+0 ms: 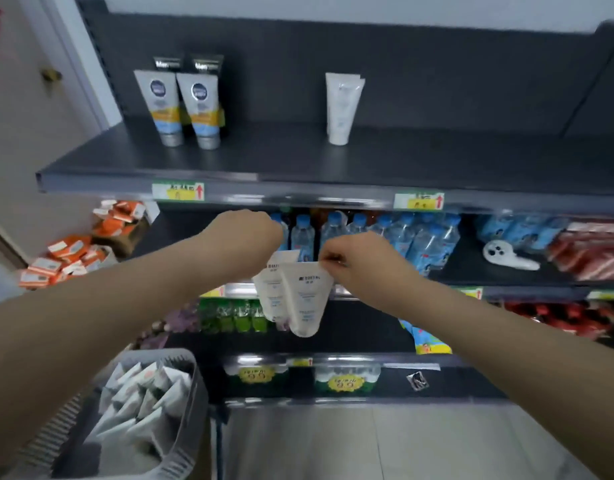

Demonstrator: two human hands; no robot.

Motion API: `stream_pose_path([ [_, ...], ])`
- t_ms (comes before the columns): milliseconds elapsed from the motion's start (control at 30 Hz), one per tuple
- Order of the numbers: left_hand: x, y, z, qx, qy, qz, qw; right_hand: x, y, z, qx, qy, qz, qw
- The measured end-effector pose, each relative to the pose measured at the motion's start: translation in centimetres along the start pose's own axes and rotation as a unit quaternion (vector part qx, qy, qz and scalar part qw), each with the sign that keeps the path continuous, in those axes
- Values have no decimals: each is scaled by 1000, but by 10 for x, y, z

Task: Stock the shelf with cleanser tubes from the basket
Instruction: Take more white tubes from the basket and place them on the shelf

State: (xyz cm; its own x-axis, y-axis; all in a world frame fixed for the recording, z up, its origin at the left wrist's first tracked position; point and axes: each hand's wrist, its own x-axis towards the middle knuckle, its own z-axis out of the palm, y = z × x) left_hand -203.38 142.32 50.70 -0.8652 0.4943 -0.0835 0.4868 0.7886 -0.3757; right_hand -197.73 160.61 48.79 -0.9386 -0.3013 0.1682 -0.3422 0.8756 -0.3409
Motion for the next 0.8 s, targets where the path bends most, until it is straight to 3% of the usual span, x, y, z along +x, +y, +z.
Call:
stream_pose_path([
  [333, 38, 15, -113, -39, 74, 64, 994, -13, 25, -99, -23, 104, 35, 994],
  [800, 146, -52, -196, -64, 155, 103, 980, 95, 47, -167, -2, 170, 26, 985],
])
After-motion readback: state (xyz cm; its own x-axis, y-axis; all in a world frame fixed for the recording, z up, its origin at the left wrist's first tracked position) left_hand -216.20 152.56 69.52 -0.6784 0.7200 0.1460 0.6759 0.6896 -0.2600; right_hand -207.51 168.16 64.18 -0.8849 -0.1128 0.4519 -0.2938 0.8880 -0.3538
